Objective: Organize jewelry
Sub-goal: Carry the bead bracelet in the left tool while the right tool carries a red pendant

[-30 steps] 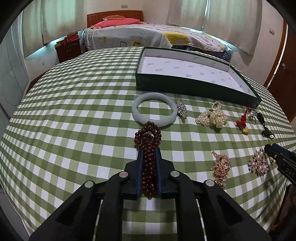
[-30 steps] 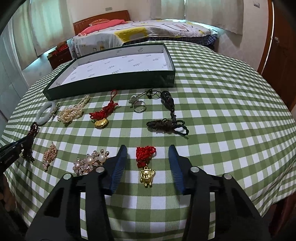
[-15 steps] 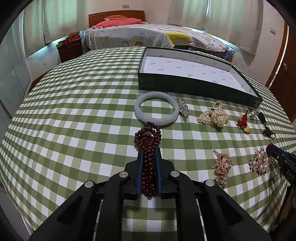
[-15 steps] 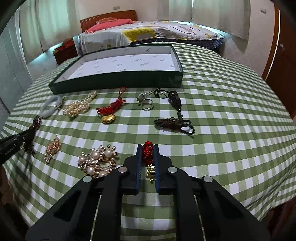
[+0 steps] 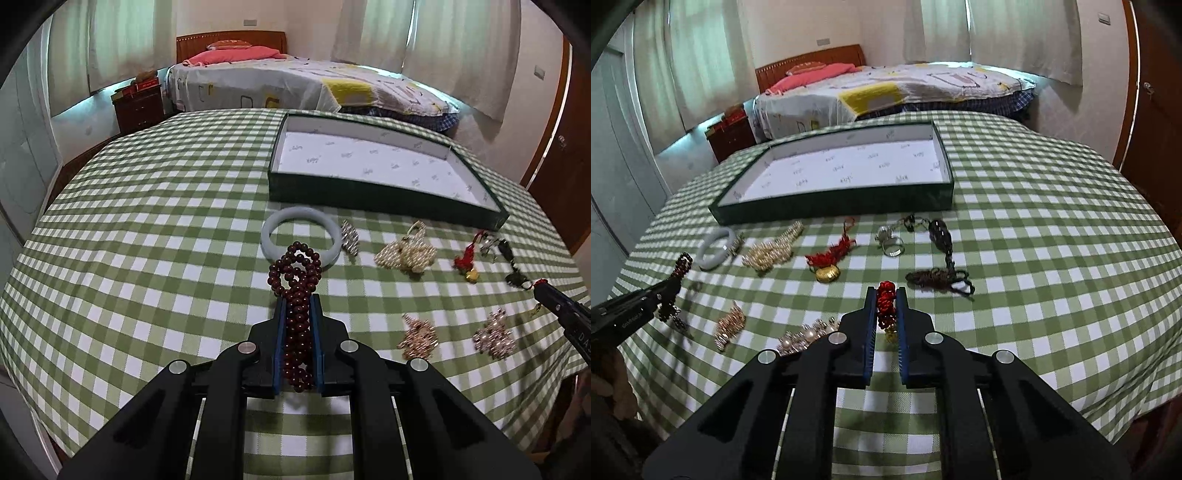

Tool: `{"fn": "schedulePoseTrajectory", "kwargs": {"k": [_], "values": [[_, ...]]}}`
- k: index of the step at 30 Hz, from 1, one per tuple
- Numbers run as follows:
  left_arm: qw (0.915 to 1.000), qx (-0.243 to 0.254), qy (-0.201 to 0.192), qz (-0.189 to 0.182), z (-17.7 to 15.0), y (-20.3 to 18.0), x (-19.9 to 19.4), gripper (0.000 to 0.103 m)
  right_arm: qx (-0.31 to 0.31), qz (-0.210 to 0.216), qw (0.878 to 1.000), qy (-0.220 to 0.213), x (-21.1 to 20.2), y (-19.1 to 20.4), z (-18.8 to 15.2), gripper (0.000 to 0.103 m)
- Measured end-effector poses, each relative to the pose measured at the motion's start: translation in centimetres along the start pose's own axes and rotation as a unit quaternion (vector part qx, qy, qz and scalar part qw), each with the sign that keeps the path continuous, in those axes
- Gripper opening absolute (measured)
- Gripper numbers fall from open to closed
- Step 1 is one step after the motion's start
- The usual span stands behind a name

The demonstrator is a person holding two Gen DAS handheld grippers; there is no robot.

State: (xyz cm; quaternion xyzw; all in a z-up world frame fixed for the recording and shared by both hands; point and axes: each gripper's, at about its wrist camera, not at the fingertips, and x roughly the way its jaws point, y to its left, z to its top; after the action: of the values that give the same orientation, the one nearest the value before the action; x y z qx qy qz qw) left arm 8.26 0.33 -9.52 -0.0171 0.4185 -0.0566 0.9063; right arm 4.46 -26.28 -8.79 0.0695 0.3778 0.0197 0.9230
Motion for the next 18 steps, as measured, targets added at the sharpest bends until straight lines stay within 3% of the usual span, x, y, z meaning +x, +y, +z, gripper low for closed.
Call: {"fn": "schedulePoseTrajectory", "kwargs": {"k": [9, 18], "values": [[0.9990, 0.003, -0.043, -0.012, 3.0, -0.9, -2.4, 0.013, -0.001, 0.013, 0.999, -0.044, -2.2, 0.7, 3.2, 0.010], [0.9964, 0.010, -0.073, -0.041, 7.8, -3.0, -2.4, 0.013, -0.010, 0.024, 0.996, -0.087, -2.0, 1.3, 8.6, 0.010]]}}
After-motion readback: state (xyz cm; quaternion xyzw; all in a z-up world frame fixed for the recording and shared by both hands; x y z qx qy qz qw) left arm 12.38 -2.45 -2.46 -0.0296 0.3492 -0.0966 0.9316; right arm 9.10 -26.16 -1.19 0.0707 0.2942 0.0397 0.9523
